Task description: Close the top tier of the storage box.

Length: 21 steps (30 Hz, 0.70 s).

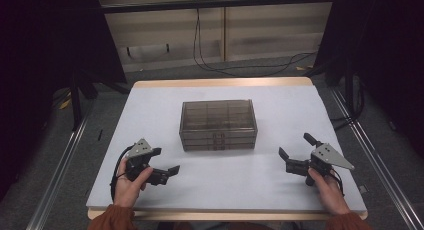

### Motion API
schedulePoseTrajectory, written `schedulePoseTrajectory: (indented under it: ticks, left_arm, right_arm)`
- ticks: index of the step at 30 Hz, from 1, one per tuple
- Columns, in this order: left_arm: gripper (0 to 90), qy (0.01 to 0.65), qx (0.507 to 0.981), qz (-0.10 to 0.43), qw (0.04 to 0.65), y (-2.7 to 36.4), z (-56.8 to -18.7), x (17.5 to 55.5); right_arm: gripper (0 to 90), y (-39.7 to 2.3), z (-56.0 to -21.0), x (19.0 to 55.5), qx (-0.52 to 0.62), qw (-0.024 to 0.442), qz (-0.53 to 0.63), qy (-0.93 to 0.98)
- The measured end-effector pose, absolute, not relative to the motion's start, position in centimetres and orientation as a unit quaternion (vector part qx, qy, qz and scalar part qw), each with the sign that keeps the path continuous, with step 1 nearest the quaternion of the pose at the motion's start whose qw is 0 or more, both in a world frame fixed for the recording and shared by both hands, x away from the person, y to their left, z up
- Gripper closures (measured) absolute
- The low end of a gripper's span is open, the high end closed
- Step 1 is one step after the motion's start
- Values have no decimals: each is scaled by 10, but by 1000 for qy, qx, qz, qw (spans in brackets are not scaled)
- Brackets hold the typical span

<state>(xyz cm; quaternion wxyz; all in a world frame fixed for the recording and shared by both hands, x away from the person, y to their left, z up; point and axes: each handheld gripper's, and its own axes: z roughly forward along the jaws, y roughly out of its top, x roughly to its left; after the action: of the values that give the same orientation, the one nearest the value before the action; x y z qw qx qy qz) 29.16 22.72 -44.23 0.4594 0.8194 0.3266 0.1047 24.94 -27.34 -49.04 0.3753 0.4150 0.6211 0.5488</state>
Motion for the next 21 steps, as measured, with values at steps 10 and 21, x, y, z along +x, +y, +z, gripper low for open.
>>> schedulePoseTrajectory:
  ticks: [10,21]
  left_arm:
    - [25,351,811,116,453,249,-453,294]
    - [23,412,791,159,423,270,-469,304]
  right_arm:
    - [0,-273,-490,249,415,376,548,621]
    - [0,-274,-490,249,415,375,549,621]
